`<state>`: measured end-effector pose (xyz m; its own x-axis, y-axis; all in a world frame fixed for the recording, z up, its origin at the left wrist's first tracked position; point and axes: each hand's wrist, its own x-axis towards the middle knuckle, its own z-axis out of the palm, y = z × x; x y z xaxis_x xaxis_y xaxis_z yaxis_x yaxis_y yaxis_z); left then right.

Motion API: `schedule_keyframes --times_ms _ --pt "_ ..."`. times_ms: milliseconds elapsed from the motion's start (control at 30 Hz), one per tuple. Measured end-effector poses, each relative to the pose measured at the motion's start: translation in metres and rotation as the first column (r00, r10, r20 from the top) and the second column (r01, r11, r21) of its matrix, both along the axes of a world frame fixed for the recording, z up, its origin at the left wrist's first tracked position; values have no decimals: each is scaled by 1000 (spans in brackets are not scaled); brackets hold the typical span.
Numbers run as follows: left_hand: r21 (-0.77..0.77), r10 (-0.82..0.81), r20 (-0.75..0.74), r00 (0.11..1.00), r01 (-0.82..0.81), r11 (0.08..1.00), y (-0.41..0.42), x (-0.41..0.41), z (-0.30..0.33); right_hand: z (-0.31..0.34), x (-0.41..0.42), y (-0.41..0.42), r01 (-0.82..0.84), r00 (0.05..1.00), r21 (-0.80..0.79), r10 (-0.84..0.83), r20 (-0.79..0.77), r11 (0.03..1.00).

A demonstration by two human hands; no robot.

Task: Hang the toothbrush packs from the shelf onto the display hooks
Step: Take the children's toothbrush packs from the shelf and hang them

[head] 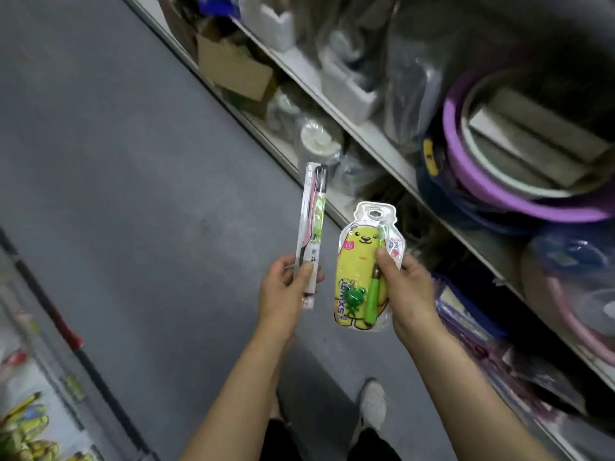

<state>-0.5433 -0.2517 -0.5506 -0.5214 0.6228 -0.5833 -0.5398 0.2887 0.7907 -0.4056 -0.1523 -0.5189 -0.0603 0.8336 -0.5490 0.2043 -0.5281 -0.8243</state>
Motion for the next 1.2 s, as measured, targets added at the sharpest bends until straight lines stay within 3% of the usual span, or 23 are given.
schedule_keyframes --times_ms 200,500,700,967,1200 --pt "167 94 -86 992 -79 983 1 -99 154 151 -107 22 -57 986 134 77 -150 989" --pt "429 240 -230 943 -123 895 39 -235 319 311 -248 75 -107 918 373 235 -319 922" --pt "500 283 -310 908 -98 861 109 -331 387 373 -349 152 -129 852 489 349 -390 863" --pt "543 307 -420 854 -35 839 206 -463 471 450 -492 263 -83 759 511 387 -524 855" --pt "616 361 -378 853 -59 785 246 -559 500 489 -595 314 -91 713 557 444 -543 826"
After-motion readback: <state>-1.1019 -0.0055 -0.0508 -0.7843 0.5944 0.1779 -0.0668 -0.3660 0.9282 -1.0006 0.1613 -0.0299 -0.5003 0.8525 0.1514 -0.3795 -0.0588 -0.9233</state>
